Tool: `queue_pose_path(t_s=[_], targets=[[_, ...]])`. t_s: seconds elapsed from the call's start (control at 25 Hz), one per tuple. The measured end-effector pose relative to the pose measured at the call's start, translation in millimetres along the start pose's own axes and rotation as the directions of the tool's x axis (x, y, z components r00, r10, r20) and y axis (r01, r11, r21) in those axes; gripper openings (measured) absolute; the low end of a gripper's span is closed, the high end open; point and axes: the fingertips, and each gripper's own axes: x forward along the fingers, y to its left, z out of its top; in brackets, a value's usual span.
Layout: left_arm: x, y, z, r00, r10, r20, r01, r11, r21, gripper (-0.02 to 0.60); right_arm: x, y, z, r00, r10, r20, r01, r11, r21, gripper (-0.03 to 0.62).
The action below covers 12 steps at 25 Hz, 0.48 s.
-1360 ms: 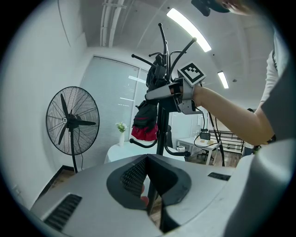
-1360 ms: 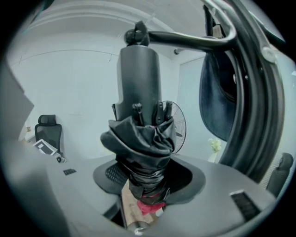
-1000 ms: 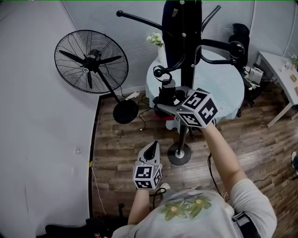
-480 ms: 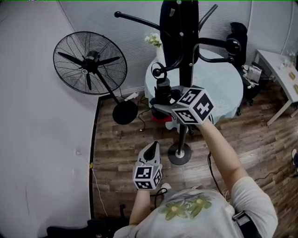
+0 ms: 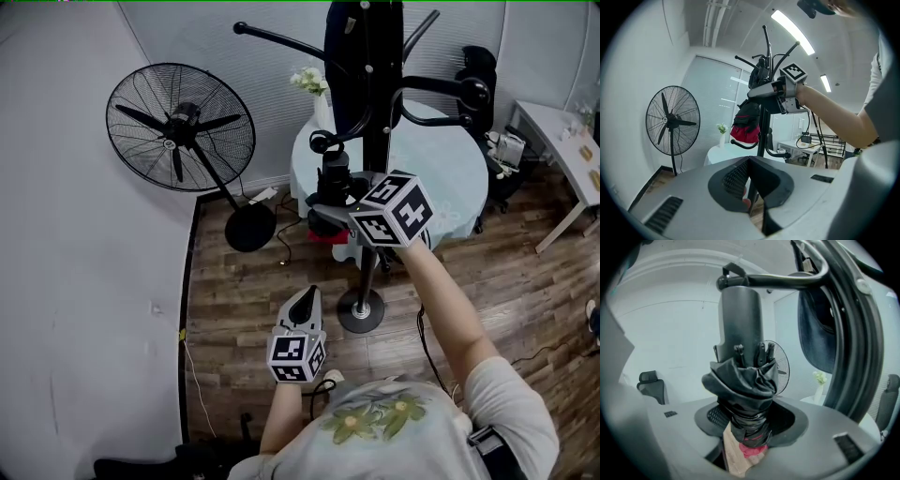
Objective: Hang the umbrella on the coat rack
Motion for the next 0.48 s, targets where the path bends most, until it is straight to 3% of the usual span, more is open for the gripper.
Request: queue_pose_path(t_s=[0.48], targets=[[1.9, 0.5, 1.5, 1.0, -0.026, 0.001, 0.026, 1.0, 0.009, 0.003, -3.6, -7.3, -4.8, 0.999, -0.031, 0.023, 0.029, 0.997, 0.072, 0.224]])
